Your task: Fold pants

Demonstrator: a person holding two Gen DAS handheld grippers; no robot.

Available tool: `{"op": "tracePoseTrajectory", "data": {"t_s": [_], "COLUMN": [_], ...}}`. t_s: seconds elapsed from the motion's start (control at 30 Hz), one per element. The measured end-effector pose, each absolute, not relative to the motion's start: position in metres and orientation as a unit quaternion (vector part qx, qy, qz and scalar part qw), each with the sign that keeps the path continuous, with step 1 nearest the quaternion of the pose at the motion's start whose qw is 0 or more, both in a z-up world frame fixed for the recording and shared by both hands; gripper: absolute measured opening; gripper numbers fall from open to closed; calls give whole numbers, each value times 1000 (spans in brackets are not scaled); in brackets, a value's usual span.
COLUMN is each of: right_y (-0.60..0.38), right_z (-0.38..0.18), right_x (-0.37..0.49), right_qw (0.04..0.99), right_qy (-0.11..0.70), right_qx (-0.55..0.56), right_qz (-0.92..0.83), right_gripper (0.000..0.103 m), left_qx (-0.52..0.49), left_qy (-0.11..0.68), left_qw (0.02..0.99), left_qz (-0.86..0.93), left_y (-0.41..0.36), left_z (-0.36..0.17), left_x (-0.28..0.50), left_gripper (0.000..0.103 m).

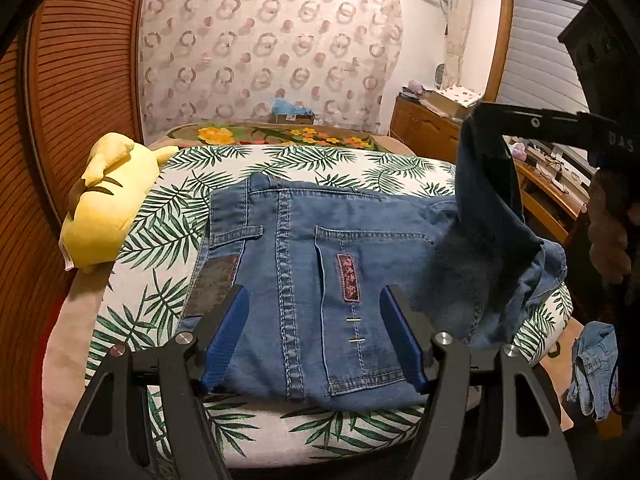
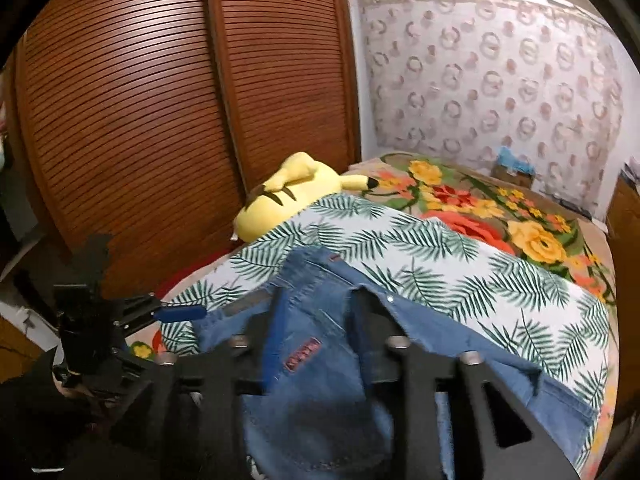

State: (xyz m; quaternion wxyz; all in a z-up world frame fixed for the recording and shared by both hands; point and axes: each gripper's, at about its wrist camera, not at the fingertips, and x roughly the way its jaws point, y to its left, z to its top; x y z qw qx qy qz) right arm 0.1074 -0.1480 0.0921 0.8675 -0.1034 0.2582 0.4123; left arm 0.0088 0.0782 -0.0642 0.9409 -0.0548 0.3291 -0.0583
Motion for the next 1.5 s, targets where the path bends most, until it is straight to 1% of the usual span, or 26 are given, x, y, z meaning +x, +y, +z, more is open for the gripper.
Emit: {"op": "tracePoseTrajectory", "data": {"t_s": [0.03,0.27,0.43,0.57,0.83,0.9,0.97,1.03,1.5], "right_y": [-152,-160,-162,-176,-186,-188,-189,-188,-185], "right_z": [91,92,91,91,70,62,55,49,20], "right_x": [111,113,113,114,106,105,103,102,105], "right_qw": [868,860,866,876,892,896,898,899,886], "right_qy": [261,278,299,304,315,319,327,336,379], "right_qx": [-100,-104,-126,-115,-111,-108,-103,-97,-50], "right_qz": [411,416,380,356,304,288,274,266,261], "right_gripper": [44,49,49,49,49,49,56,58,58], "left_qx": [-55,-54,-53,-50,-43,-37,-29,-19,31], "left_qy": [330,334,334,338,349,352,355,360,376], "left_qw": [941,939,938,936,930,929,927,924,915], "left_qz": [-58,-65,-72,-79,-103,-110,-118,-124,-142], "left_y": [78,71,66,61,48,41,34,27,-1], "left_z": [-65,-68,-70,-72,-79,-81,-82,-84,-86], "left_x": [10,16,18,25,50,54,60,66,101], "left_gripper": [69,69,69,69,68,65,62,62,62]}}
